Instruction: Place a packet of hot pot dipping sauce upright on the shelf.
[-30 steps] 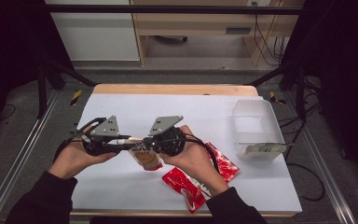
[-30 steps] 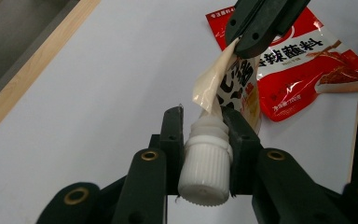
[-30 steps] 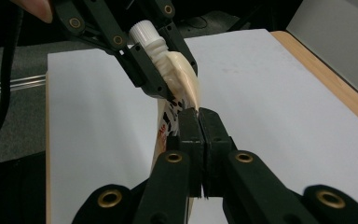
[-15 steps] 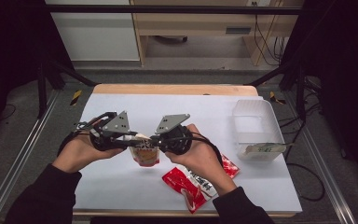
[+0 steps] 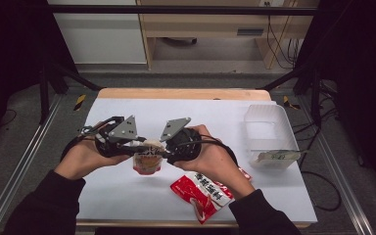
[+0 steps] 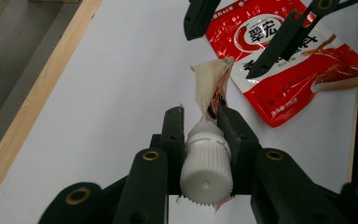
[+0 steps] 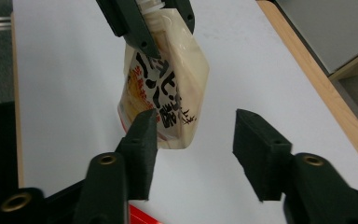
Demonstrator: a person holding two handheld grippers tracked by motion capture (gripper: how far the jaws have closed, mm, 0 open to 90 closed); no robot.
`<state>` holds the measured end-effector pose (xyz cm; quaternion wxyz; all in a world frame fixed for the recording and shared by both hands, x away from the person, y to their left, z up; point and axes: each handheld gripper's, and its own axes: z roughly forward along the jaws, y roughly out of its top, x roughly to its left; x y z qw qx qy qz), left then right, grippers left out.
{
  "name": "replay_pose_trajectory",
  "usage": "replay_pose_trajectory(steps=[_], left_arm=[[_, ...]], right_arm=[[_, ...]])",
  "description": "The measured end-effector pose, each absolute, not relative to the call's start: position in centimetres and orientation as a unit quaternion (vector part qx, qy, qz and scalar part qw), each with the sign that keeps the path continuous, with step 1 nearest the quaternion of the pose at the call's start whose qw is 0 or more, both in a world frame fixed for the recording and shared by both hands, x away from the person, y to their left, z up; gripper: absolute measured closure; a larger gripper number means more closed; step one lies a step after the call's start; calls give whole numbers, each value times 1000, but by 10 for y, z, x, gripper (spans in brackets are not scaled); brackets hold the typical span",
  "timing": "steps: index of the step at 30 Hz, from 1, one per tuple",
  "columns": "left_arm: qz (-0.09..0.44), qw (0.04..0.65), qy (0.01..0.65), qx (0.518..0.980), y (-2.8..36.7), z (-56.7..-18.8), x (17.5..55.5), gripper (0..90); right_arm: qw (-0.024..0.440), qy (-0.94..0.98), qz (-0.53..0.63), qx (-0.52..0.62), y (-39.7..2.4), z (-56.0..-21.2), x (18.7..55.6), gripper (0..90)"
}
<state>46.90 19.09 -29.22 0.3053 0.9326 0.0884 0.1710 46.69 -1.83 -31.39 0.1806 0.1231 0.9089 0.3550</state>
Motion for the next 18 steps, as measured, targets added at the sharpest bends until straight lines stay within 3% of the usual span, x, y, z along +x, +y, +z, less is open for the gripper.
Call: replay_pose_trajectory(steps=[3, 8, 18], left_arm=[[172, 305, 85, 933, 190, -290, 469, 730], [172, 308, 80, 932, 188, -290, 467, 730], [160, 317, 73, 932, 183, -295, 467, 730]], right_arm=[[175, 915, 344, 117, -14, -311, 469, 399], [149, 928, 319, 120, -9, -313, 475, 383], [123, 941, 298, 104, -4, -311, 477, 688]])
